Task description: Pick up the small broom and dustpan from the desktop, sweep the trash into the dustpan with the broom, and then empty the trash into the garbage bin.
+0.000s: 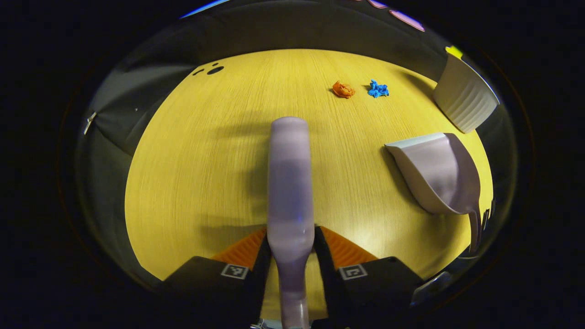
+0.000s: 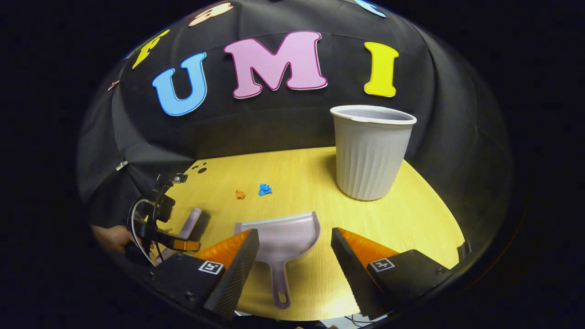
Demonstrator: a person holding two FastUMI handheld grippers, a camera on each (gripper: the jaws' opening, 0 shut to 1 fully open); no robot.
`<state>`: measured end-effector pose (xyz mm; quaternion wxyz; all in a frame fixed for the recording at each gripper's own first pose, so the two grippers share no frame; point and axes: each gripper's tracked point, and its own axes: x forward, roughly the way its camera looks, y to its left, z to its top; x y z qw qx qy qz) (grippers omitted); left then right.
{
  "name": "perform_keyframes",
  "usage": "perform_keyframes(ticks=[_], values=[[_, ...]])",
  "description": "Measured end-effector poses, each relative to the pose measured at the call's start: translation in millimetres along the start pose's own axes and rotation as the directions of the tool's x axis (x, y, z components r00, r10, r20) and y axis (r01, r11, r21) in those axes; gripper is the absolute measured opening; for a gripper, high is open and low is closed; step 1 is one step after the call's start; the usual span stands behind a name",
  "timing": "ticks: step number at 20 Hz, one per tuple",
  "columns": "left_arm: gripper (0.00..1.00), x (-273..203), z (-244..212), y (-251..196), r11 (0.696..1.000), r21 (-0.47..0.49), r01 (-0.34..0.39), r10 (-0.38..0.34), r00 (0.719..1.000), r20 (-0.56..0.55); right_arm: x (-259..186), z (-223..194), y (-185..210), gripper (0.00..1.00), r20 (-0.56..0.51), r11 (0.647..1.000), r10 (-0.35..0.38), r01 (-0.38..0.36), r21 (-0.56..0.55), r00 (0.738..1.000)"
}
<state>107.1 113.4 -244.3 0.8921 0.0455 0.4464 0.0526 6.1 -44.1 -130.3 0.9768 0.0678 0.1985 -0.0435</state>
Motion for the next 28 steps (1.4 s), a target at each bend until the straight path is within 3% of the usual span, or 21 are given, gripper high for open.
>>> perform_keyframes(ticks=[2, 6, 8, 13, 20, 23, 25, 28], values=[[0.41, -2, 0, 2, 1.0, 0.005, 0.001, -0.001, 1.0, 0.02, 3, -3, 9, 0.99, -0.01, 1.0, 0.019, -0.019, -0.013, 1.0], [0.34, -1, -1, 5, 0.999, -0.038, 0.022, -0.019, 0.995, 0.096, 7, -15, 18, 0.99, -0.06, 0.998, 0.053, -0.055, -0.03, 0.997], [0.25, -5, -6, 8, 0.995, -0.092, 0.043, -0.032, 0.993, 0.11, 11, -23, 20, 0.99, -0.096, 0.997, 0.067, -0.069, -0.024, 0.993], [0.25, -30, -16, 23, 0.986, -0.155, 0.055, -0.029, 0.986, 0.164, 21, -49, 22, 0.99, -0.203, 0.996, 0.078, -0.084, -0.022, 0.976], [0.25, -79, -30, 27, 0.971, -0.223, 0.084, -0.027, 0.969, 0.245, 42, -107, 18, 0.99, -0.387, 0.997, 0.067, -0.074, -0.002, 0.92], [0.25, -87, -36, 29, 0.97, -0.234, 0.07, -0.01, 0.969, 0.247, 59, -129, 13, 0.99, -0.432, 0.997, 0.033, -0.058, -0.045, 0.901], [0.25, -87, -36, 30, 0.968, -0.243, 0.063, -0.003, 0.971, 0.239, 71, -147, 12, 0.99, -0.484, 0.996, 0.011, -0.052, -0.071, 0.875], [0.25, -86, -32, 29, 0.968, -0.245, 0.054, 0.005, 0.973, 0.233, 83, -156, 14, 0.93, -0.519, 0.996, 0.006, -0.054, -0.076, 0.855]])
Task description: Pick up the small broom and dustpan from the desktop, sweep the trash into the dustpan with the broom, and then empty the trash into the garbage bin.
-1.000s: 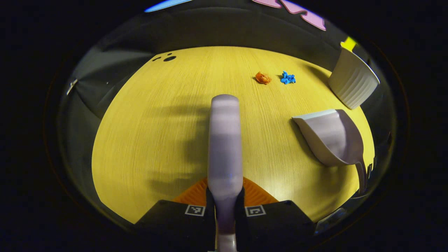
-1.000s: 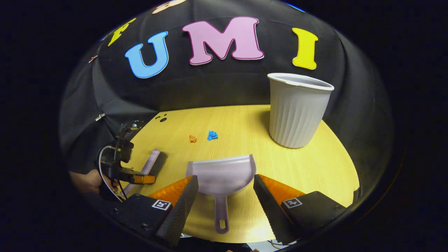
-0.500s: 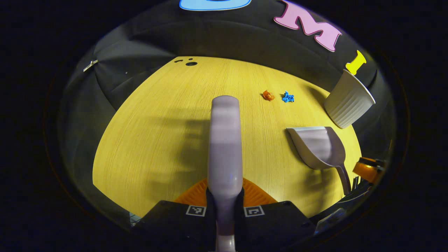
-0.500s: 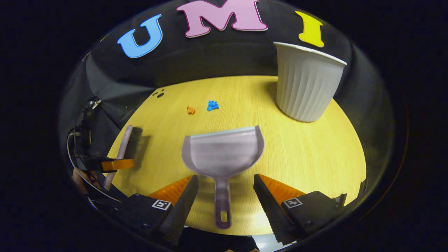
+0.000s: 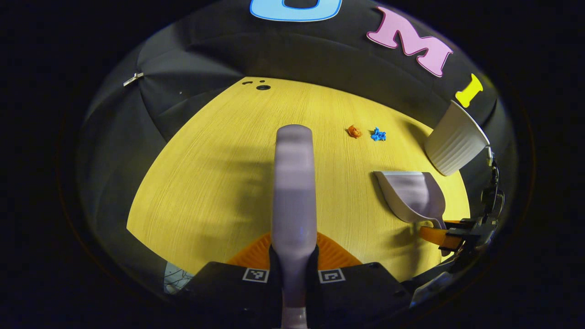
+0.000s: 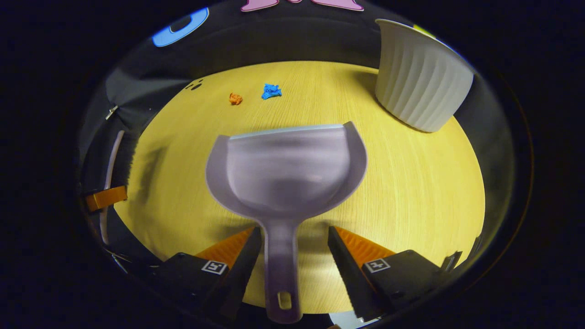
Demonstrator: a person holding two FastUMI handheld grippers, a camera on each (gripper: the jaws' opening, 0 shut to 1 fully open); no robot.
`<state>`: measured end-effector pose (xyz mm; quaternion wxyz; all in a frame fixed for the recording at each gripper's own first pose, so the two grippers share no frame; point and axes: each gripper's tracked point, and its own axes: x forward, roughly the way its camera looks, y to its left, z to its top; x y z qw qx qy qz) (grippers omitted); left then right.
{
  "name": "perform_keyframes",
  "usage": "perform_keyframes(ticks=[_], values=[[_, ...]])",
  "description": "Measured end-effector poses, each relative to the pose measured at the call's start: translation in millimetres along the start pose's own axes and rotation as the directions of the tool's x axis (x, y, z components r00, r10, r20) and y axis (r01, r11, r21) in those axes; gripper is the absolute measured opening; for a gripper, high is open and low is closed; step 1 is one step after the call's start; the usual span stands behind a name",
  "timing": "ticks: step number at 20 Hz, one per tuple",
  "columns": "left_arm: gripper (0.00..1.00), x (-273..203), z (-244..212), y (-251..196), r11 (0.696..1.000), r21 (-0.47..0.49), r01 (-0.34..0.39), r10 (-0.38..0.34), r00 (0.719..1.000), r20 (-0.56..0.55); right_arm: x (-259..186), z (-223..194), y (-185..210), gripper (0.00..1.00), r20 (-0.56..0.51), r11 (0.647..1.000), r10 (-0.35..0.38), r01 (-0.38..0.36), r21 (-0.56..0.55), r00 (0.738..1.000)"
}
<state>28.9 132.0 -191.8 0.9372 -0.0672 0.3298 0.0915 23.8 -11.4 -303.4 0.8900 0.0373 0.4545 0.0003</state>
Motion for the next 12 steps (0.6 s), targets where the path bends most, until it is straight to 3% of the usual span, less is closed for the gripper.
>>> perform_keyframes(ticks=[3, 4, 6, 8, 12], values=[[0.25, 7, 7, -1, 1.0, 0.013, -0.011, 0.011, 1.0, -0.004, 11, -3, -3, 0.74, -0.033, 1.0, -0.009, 0.009, 0.005, 0.999], [0.25, 9, 10, -3, 1.0, 0.02, -0.013, 0.013, 1.0, -0.008, 12, 3, -2, 0.64, -0.017, 1.0, -0.005, 0.005, 0.007, 1.0], [0.24, 15, 16, -6, 0.999, 0.035, -0.01, 0.01, 1.0, -0.014, 12, 5, -2, 0.55, -0.028, 1.0, -0.012, 0.011, -0.012, 1.0], [0.25, 26, 23, -11, 0.997, 0.074, -0.002, 0.004, 0.999, -0.032, 14, 4, -1, 0.41, -0.047, 0.998, 0.015, -0.018, -0.053, 0.999], [0.25, 55, 51, -23, 0.984, 0.177, 0.038, -0.027, 0.998, -0.065, 14, 3, 0, 0.34, -0.083, 0.995, 0.091, -0.095, -0.042, 0.992]])
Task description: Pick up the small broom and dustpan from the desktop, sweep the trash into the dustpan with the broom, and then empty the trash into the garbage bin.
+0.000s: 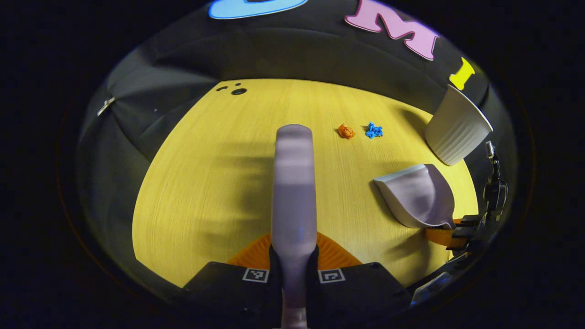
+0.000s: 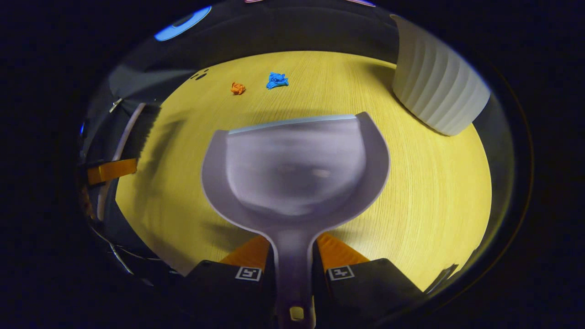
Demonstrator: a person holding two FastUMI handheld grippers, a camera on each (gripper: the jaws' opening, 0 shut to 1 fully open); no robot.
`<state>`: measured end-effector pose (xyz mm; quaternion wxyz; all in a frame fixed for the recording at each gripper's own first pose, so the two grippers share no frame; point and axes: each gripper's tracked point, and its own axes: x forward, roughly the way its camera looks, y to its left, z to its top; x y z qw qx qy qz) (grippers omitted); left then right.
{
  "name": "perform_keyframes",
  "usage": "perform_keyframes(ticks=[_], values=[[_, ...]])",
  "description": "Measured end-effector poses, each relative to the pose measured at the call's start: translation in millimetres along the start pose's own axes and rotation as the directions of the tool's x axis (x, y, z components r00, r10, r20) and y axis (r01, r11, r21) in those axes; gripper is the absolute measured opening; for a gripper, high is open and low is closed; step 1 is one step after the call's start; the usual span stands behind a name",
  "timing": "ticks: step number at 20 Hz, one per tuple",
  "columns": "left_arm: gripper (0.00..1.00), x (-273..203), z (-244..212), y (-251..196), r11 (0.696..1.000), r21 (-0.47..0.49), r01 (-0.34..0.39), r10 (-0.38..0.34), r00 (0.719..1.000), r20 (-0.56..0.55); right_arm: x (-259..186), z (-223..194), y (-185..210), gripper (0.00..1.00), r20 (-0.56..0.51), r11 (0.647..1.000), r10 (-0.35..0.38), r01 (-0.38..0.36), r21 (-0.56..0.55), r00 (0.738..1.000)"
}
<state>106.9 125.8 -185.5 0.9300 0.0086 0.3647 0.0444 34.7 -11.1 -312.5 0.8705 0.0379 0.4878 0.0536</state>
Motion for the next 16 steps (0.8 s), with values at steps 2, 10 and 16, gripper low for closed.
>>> perform_keyframes(ticks=[2, 10, 16], values=[[0.25, 17, 21, 1, 0.998, 0.064, 0.002, -0.001, 1.0, -0.016, -1, 1, -1, 0.37, -0.015, 0.999, 0.033, -0.033, 0.008, 0.999], [0.27, 87, 110, -9, 0.938, 0.344, 0.044, -0.026, 0.998, -0.057, -11, 33, -31, 0.36, 0.011, 0.985, 0.022, -0.02, -0.171, 1.0], [0.25, 136, 164, -33, 0.827, 0.556, 0.083, -0.045, 0.996, -0.082, -10, 54, -54, 0.4, 0.011, 0.971, 0.012, -0.009, -0.24, 1.0]])
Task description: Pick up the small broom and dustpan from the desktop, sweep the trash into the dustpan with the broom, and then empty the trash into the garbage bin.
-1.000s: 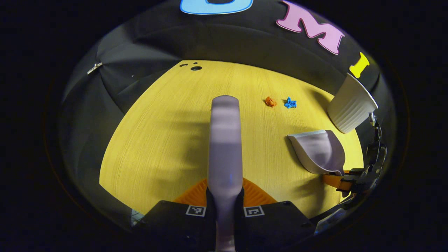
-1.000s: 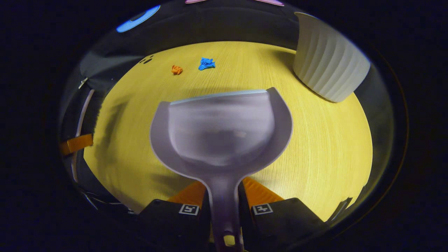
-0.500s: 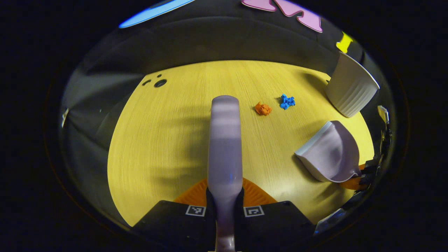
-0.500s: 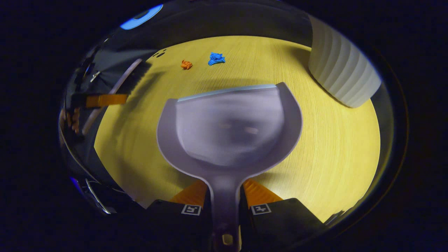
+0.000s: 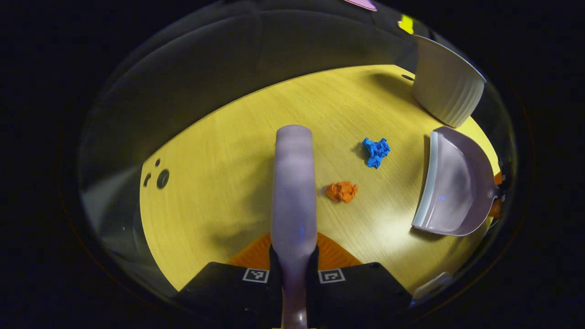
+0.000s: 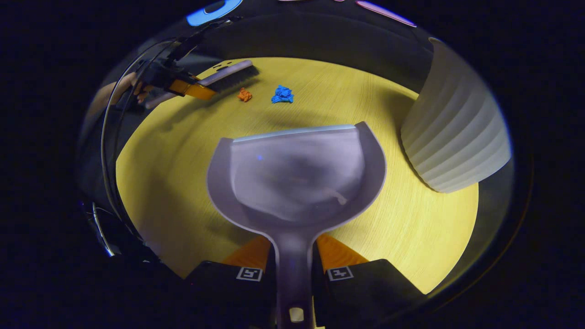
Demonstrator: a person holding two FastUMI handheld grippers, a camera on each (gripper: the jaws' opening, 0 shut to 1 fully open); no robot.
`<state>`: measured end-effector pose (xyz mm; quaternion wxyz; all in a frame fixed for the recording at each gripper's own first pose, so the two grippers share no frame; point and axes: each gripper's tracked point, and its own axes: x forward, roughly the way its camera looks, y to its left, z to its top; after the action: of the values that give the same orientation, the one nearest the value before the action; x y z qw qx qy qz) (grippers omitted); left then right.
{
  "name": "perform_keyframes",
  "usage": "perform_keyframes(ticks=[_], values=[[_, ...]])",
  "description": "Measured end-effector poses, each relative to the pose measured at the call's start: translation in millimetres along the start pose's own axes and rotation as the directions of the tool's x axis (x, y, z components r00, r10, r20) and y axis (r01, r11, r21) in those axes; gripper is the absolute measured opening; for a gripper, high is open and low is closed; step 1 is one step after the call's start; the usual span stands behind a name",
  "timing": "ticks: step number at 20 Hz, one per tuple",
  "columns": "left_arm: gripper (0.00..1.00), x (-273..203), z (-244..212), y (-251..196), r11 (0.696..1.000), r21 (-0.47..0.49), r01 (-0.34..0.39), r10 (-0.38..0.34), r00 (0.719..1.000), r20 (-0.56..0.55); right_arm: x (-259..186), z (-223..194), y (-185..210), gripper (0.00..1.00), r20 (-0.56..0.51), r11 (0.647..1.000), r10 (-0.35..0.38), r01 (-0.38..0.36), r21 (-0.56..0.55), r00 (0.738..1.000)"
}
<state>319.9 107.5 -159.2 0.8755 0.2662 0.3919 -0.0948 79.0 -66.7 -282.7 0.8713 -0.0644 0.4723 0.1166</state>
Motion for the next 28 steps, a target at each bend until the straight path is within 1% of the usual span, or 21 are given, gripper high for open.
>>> perform_keyframes(ticks=[1, 2, 3, 4, 5, 6, 7, 8, 10, 11, 12, 13, 14, 15, 16, 17, 18, 20, 23, 26, 28], values=[[0.25, 7, 8, 1, 0.999, 0.042, 0.007, -0.007, 1.0, -0.007, 2, 1, -1, 0.32, -0.005, 1.0, 0.011, -0.011, 0.0, 1.0], [0.25, 12, 15, 0, 0.996, 0.084, 0.017, -0.016, 1.0, -0.015, 2, 1, -3, 0.36, -0.01, 1.0, 0.021, -0.021, -0.001, 1.0], [0.25, 18, 21, -2, 0.992, 0.124, 0.03, -0.028, 0.999, -0.023, 2, 1, -3, 0.36, -0.014, 1.0, 0.03, -0.031, -0.002, 0.999], [0.25, 23, 26, -6, 0.986, 0.16, 0.047, -0.042, 0.999, -0.032, 3, 1, -3, 0.4, -0.018, 0.999, 0.04, -0.04, -0.004, 0.999], [0.25, 28, 29, -11, 0.98, 0.187, 0.068, -0.061, 0.997, -0.041, 3, 1, -3, 0.36, -0.022, 0.999, 0.051, -0.051, -0.007, 0.998], [0.25, 32, 34, -18, 0.973, 0.212, 0.09, -0.082, 0.996, -0.046, 3, 1, -2, 0.36, -0.026, 0.998, 0.061, -0.061, -0.01, 0.998], [0.25, 35, 37, -24, 0.967, 0.23, 0.113, -0.105, 0.993, -0.046, 4, 3, 0, 0.4, -0.029, 0.998, 0.068, -0.068, -0.014, 0.997], [0.25, 37, 41, -34, 0.956, 0.255, 0.145, -0.136, 0.989, -0.05, 7, 3, 0, 0.33, -0.029, 0.997, 0.074, -0.074, -0.021, 0.997], [0.27, 35, 46, -50, 0.932, 0.298, 0.206, -0.195, 0.979, -0.066, 9, 5, 1, 0.4, -0.032, 0.996, 0.08, -0.081, -0.044, 0.996], [0.25, 34, 47, -59, 0.919, 0.316, 0.236, -0.223, 0.972, -0.079, 11, 7, 2, 0.4, -0.034, 0.995, 0.081, -0.083, -0.054, 0.996], [0.25, 33, 49, -68, 0.906, 0.33, 0.264, -0.248, 0.964, -0.092, 12, 8, 4, 0.36, -0.034, 0.994, 0.084, -0.086, -0.062, 0.996], [0.27, 31, 46, -77, 0.894, 0.34, 0.29, -0.269, 0.957, -0.107, 12, 10, 6, 0.36, -0.036, 0.994, 0.085, -0.087, -0.068, 0.996], [0.25, 27, 46, -88, 0.884, 0.346, 0.315, -0.292, 0.949, -0.12, 10, 11, 6, 0.4, -0.037, 0.993, 0.086, -0.088, -0.073, 0.996], [0.25, 23, 46, -99, 0.875, 0.344, 0.34, -0.313, 0.94, -0.134, 7, 14, 7, 0.36, -0.035, 0.993, 0.085, -0.088, -0.08, 0.996], [0.23, 19, 44, -112, 0.866, 0.334, 0.371, -0.339, 0.928, -0.151, 4, 17, 6, 0.4, -0.036, 0.993, 0.082, -0.085, -0.088, 0.996], [0.25, 14, 41, -126, 0.856, 0.325, 0.402, -0.366, 0.915, -0.17, 1, 23, 6, 0.36, -0.036, 0.992, 0.08, -0.083, -0.095, 0.996], [0.25, 9, 38, -137, 0.845, 0.315, 0.432, -0.391, 0.901, -0.186, 0, 28, 5, 0.36, -0.035, 0.992, 0.078, -0.081, -0.098, 0.996], [0.25, 0, 29, -164, 0.826, 0.304, 0.475, -0.429, 0.879, -0.208, 13, 42, 6, 0.36, -0.035, 0.992, 0.077, -0.08, -0.094, 0.996], [0.25, -12, 21, -202, 0.804, 0.25, 0.54, -0.496, 0.84, -0.218, 27, 63, 12, 0.36, -0.031, 0.992, 0.073, -0.076, -0.096, 0.997], [0.25, -21, 11, -221, 0.797, 0.224, 0.56, -0.52, 0.826, -0.218, 40, 77, 14, 0.36, -0.026, 0.994, 0.073, -0.075, -0.081, 0.997], [0.25, -25, 11, -219, 0.816, 0.21, 0.539, -0.505, 0.841, -0.197, 44, 83, 12, 0.36, -0.012, 0.995, 0.07, -0.071, -0.071, 0.997]])
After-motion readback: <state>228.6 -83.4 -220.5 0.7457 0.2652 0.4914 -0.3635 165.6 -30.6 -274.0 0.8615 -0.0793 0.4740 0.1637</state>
